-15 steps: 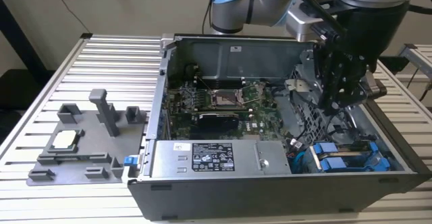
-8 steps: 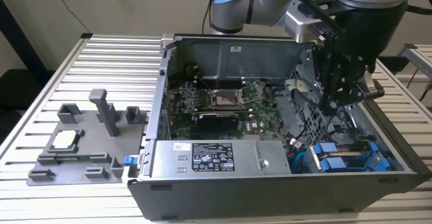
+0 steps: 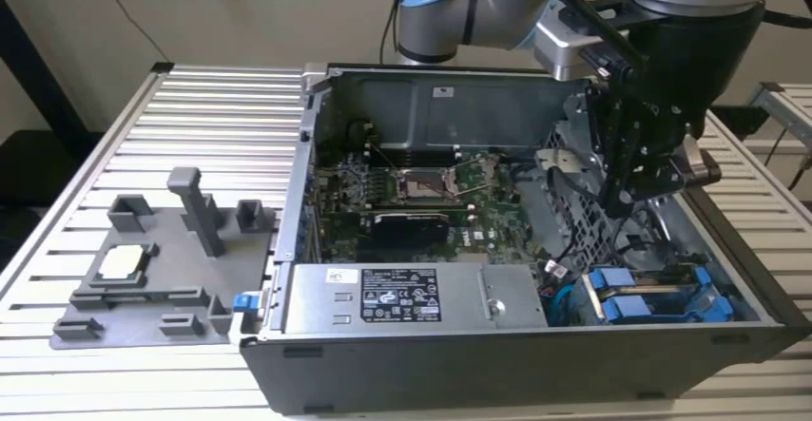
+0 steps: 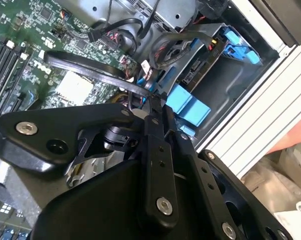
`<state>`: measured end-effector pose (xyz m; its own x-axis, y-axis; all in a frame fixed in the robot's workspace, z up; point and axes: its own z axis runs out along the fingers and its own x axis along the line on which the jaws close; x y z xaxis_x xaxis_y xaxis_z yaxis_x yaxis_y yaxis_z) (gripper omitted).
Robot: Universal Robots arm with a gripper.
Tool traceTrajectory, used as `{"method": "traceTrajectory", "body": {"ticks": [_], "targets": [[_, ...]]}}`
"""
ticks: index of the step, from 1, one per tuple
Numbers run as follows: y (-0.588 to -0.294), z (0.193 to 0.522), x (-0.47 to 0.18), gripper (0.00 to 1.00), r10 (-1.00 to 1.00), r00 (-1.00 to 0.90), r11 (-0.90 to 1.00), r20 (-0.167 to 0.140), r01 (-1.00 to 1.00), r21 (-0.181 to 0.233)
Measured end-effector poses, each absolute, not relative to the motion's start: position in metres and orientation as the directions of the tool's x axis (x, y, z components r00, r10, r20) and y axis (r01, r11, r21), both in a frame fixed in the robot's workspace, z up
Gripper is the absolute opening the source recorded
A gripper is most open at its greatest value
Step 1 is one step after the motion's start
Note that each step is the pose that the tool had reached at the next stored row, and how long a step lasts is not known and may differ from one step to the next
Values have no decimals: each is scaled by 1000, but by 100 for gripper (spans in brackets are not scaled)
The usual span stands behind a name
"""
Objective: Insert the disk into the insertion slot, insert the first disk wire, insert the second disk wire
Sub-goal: 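Insert the first disk wire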
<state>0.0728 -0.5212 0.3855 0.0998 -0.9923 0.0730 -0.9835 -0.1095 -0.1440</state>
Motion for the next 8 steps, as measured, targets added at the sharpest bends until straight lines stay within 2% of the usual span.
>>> {"method": "traceTrajectory", "body": {"ticks": [8], "targets": [[-523, 385, 74, 16, -992, 100, -110, 73, -984, -143]]}}
